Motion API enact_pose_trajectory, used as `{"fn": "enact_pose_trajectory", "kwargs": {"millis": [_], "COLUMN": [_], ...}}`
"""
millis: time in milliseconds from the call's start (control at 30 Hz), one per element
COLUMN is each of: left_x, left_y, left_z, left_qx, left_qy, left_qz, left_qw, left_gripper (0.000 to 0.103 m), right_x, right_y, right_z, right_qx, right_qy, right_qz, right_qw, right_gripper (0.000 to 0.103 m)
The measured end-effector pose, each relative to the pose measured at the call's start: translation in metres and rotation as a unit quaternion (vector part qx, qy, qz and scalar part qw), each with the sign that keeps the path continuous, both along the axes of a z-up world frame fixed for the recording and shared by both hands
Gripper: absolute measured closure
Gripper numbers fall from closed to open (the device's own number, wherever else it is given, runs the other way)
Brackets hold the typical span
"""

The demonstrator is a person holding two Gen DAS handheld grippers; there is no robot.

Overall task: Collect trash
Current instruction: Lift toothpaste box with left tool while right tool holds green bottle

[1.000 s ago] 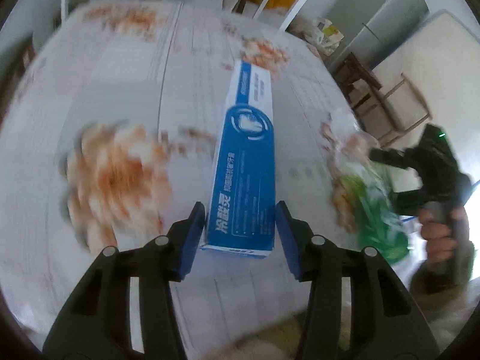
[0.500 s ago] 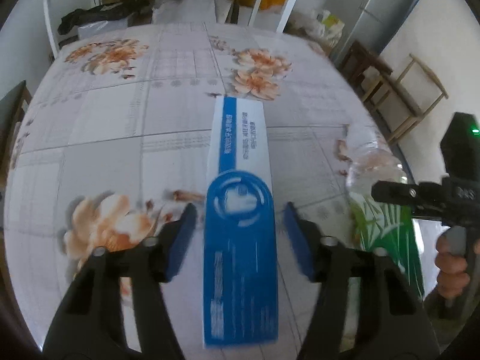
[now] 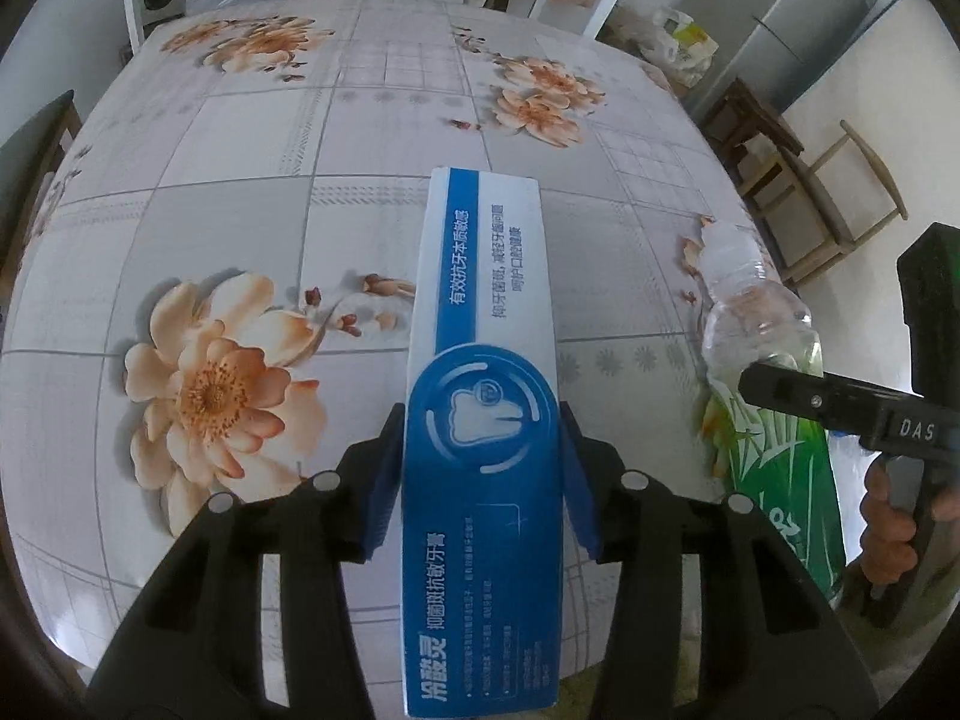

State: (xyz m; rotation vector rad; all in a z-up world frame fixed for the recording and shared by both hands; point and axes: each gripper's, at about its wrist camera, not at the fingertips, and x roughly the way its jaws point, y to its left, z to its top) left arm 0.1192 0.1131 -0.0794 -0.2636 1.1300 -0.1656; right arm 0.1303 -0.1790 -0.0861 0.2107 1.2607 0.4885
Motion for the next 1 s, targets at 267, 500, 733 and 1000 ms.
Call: {"fn": "enact_pose_trajectory", "kwargs": {"millis": [267,500,733,1000], "left_x": [0.007,0.007,0.006,0.005], "left_y": [-0.006,-0.009,-0.009,-0.010], "left_z": [-0.001,-0.001,-0.002,-0.001], "left_qx": [0.016,0.020,0.021,0.021], "left_qy": [-0.004,-0.011,-0.015,-0.019], "left_qz": [-0.007,-0.009,-0.009,-0.009], "left_qw": [0.9998,0.9997,0.9996,0.9996], "left_gripper": [0.053,0.054,0.057,0.057], "right_x": [0.002,0.004,0.004,0.006], "right_y": [0.007,0.011,0.016,0.015], "right_z": [0.000,-0.004,0.000,0.001], "right_qx": [-0.022,-0.021,-0.046,-0.074], "right_qy": [-0.006,-0.001,-0.026,-0.030], "right_qz": [-0.010,-0.019,-0.015,-0.012], "right_qw": [1.000,1.000,0.999,0.997], "right_gripper": [0.032,0.032,0.036,0.034]}}
